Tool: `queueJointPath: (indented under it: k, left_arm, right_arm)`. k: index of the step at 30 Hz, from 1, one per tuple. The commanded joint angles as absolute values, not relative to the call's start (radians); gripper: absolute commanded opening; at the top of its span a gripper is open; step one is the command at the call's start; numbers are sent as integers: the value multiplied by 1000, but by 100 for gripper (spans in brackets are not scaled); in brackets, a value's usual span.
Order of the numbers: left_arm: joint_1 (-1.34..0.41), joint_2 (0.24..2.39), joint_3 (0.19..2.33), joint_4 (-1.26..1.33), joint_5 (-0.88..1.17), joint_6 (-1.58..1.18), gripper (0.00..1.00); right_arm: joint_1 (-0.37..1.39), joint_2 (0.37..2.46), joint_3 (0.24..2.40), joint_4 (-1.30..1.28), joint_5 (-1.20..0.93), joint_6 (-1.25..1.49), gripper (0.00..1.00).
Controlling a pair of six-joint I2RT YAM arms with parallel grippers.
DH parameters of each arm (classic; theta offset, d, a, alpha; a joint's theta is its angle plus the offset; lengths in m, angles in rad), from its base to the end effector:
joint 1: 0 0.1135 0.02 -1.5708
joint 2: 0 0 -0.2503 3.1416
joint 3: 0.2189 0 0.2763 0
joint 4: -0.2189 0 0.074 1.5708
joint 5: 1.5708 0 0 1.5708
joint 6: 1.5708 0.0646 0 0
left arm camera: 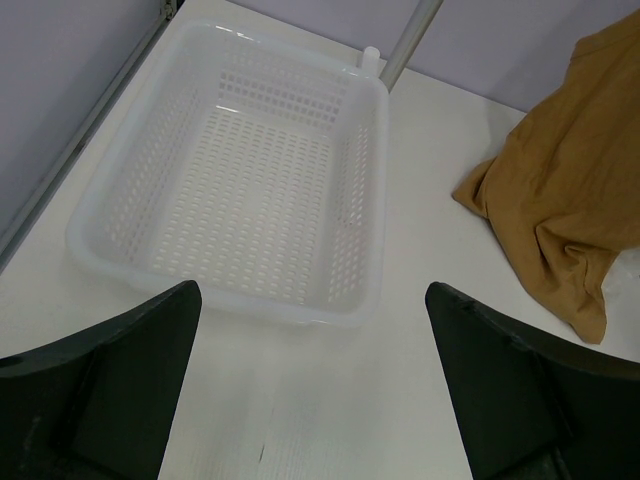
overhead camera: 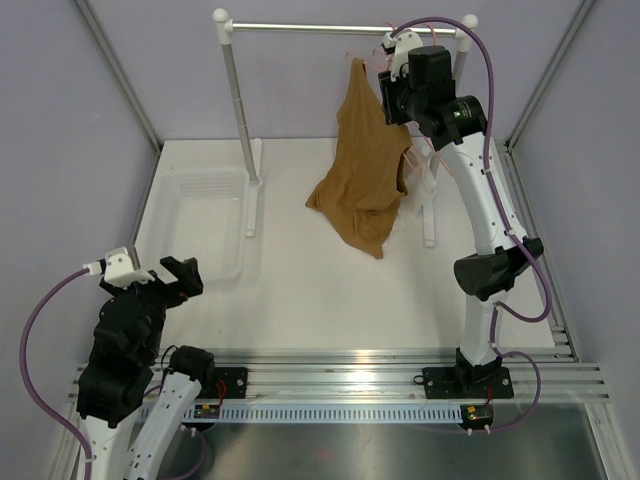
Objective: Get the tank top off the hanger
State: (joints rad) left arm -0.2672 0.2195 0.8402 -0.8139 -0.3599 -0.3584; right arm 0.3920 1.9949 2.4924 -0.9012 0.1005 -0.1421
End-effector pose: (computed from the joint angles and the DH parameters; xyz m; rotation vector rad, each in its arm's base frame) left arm 0.0949 -0.0024 0.3479 -0.3385 1.7205 -0.1392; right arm 0.4262 0.1692 0.4687 -0.4572 1.9192 0.0638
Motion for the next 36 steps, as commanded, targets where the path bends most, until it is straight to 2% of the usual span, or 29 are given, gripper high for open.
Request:
queueJointPath:
  k: [1, 4, 5, 6, 10, 15, 30, 36]
  left_arm:
    - [-275, 206, 833, -769, -361, -360, 99]
    - [-276, 209, 833, -769, -365, -362, 99]
    - [-276, 206, 831, -770, -367, -364, 99]
    - [-278, 207, 831, -770, -367, -364, 99]
    - [-282, 201, 833, -770, -370, -364, 99]
    - [-282, 207, 833, -772, -374, -365, 99]
    - [-282, 247, 870, -782, -344, -347, 99]
    - [-282, 276, 919, -799, -347, -354, 99]
  right_arm:
    - [390, 2009, 2510, -836, 55, -153, 39]
    - [390, 2025, 2520, -834, 63, -146, 29]
    - [391, 2028, 2529, -839, 61, -146, 12]
    - [390, 2028, 2528, -836, 64, -146, 6]
    - [390, 2019, 2516, -824, 58, -130, 11]
    - [391, 1988, 2522, -808, 37, -74, 0]
    - [400, 1810, 2488, -787, -51, -17, 0]
    - [411, 1723, 2436, -891, -95, -6, 0]
